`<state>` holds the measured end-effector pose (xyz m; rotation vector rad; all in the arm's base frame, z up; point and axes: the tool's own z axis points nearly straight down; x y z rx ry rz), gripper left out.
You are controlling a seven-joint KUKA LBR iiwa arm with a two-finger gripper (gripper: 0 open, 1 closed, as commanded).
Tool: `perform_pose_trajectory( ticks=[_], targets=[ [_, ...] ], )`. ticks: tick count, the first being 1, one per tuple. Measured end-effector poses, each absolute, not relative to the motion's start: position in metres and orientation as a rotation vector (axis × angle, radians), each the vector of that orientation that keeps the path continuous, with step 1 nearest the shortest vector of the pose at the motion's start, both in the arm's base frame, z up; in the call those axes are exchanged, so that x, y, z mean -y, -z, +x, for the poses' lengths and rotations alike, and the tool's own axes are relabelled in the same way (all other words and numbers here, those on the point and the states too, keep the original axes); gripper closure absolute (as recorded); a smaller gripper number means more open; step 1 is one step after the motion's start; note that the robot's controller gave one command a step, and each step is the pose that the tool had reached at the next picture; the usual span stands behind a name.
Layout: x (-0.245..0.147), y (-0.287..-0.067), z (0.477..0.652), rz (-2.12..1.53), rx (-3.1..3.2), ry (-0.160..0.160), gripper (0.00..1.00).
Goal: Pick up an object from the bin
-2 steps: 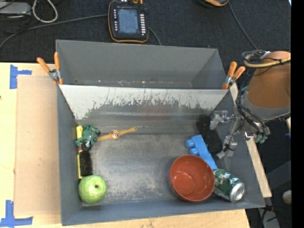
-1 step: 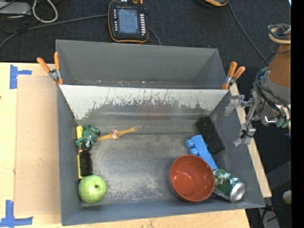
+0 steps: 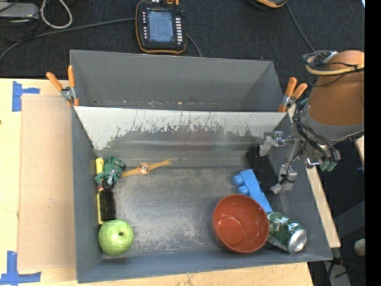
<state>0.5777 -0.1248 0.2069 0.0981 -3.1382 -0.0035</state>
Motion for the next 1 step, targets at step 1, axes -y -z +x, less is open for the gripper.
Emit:
perform_pose_trajectory(
  ticks=[1],
  targets=[
    [0.1055,-0.2396,0.4879,0.165,3.134,0.002,0.0]
  ],
)
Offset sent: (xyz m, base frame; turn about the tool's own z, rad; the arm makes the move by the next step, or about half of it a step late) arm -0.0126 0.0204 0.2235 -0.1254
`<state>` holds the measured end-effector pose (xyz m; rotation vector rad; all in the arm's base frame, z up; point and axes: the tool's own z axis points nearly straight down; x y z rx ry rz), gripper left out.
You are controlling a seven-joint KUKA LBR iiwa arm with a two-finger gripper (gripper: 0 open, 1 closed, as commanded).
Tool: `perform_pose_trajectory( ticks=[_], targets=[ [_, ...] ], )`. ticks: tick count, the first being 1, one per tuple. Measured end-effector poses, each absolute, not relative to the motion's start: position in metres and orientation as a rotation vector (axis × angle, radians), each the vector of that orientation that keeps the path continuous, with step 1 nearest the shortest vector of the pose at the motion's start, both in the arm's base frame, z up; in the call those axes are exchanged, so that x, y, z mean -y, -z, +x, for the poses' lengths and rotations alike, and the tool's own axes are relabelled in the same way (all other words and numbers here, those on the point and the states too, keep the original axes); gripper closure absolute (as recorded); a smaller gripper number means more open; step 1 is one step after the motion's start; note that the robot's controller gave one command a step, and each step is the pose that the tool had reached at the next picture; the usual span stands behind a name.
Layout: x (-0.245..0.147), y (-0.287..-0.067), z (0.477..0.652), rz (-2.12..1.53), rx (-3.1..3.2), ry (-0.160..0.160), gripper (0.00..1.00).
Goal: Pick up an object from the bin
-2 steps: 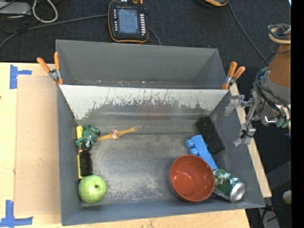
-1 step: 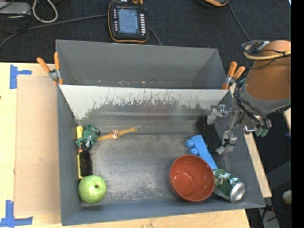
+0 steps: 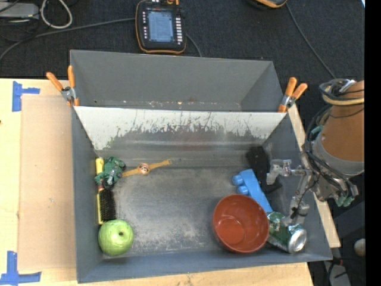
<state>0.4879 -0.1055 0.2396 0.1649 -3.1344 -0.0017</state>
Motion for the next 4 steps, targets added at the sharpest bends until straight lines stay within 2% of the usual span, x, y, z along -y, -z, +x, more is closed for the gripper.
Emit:
perform_pose_trajectory(
  ticks=[1,2,3,4],
  targets=[
    [0.105,-0.335,0.524,0.226,3.132,0.004,0.0],
    [0.054,-0.409,0.506,0.518,3.107,0.0,0.0],
    [0.018,-0.32,0.482,0.479,3.099,0.007,0.0],
    [-0.019,-0.327,0.471,0.225,3.134,0.006,0.0]
  ],
)
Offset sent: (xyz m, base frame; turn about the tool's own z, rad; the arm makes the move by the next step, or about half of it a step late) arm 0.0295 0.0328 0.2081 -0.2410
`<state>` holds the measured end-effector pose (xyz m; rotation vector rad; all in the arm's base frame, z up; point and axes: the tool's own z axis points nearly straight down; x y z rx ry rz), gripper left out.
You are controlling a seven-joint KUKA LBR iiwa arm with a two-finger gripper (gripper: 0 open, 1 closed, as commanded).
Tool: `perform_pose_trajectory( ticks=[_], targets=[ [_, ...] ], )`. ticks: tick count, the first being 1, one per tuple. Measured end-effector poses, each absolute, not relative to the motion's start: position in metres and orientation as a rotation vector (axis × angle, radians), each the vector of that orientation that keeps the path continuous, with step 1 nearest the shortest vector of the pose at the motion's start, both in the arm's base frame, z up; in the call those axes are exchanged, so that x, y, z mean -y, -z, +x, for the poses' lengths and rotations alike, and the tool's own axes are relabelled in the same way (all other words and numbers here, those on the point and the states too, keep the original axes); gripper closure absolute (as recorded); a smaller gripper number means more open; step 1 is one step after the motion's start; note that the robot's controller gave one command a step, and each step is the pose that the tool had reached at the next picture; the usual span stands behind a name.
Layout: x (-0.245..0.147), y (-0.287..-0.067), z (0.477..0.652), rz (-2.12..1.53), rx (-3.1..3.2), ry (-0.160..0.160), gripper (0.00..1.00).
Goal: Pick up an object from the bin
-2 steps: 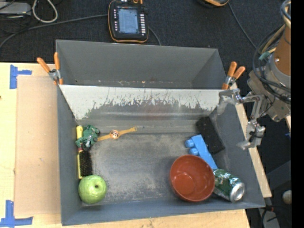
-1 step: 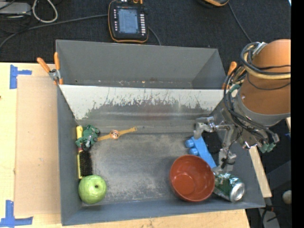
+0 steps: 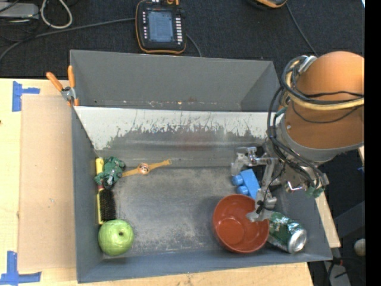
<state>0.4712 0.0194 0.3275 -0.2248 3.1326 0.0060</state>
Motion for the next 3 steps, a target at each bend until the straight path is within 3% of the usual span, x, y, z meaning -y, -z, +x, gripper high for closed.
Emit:
perform_pose_trajectory(
  ticks=[1,2,3],
  targets=[
    [-0.025,-0.423,0.485,-0.3,-3.127,-0.004,0.0],
    [-0.069,-0.358,0.491,-0.365,-3.119,-0.006,0.0],
    [-0.048,-0.427,0.493,-0.338,-3.119,-0.006,0.0]
  ],
)
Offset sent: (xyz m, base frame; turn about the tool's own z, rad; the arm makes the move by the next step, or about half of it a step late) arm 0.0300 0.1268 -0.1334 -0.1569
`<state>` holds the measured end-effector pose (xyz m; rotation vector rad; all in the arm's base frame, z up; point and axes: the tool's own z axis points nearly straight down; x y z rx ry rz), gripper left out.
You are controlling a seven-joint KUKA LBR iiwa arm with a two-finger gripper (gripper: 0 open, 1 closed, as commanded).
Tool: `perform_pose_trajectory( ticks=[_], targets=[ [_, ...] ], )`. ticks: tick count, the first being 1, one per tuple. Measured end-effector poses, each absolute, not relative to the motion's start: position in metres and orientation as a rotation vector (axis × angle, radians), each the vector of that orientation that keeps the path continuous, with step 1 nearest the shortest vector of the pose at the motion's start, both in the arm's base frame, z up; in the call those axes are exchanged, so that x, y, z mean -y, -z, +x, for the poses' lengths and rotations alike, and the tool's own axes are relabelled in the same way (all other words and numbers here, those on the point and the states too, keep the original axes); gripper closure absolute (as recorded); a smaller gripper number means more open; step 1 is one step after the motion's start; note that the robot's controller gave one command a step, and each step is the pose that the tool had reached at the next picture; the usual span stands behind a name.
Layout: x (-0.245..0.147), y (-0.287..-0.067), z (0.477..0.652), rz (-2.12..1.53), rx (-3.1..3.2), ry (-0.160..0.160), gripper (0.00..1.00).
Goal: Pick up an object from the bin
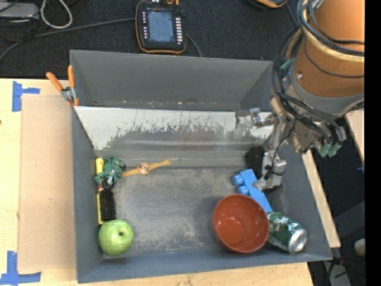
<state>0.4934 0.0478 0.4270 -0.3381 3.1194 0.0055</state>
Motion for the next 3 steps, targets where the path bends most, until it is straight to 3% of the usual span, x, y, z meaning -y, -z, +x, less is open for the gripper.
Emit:
perform_pose_trajectory(
  ticks=[1,2,3],
  targets=[
    [-0.055,-0.351,0.488,-0.384,-3.117,-0.007,0.0],
    [-0.054,-0.409,0.489,-0.332,-3.119,-0.007,0.0],
    [-0.054,-0.345,0.491,-0.919,-3.0,-0.009,0.0]
  ],
)
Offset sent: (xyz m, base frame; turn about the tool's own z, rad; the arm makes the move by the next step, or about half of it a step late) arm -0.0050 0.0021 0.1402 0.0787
